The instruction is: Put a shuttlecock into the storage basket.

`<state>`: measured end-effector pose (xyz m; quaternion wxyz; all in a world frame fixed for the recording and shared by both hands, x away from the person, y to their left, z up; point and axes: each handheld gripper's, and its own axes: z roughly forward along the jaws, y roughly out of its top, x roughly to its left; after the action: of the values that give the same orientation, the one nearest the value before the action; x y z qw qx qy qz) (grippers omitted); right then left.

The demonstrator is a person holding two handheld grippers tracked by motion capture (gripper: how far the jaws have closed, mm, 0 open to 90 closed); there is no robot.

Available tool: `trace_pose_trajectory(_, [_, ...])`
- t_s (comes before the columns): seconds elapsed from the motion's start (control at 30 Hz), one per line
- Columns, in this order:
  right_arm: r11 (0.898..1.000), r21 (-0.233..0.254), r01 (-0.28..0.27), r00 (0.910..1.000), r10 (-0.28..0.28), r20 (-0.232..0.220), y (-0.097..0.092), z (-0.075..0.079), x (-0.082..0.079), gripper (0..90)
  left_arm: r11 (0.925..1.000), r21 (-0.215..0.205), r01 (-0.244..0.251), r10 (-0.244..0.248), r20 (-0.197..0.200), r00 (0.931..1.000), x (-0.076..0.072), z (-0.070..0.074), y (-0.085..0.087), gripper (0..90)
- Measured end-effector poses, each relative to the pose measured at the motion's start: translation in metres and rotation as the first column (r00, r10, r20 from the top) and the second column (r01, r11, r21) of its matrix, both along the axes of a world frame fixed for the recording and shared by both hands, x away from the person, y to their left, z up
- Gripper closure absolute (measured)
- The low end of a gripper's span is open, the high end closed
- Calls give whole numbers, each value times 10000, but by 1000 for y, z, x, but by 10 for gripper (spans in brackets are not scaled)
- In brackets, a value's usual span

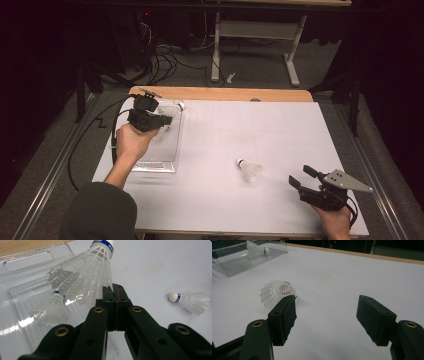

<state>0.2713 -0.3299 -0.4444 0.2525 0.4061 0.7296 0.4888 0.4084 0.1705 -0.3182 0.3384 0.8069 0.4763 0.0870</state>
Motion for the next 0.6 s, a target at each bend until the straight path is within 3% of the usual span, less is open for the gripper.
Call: trace_pose_trajectory(0.6, [10000, 5, 20, 10000, -20, 10, 0, 0, 0, 327, 9983, -158, -560, 557, -229, 9982, 9, -5, 15, 900])
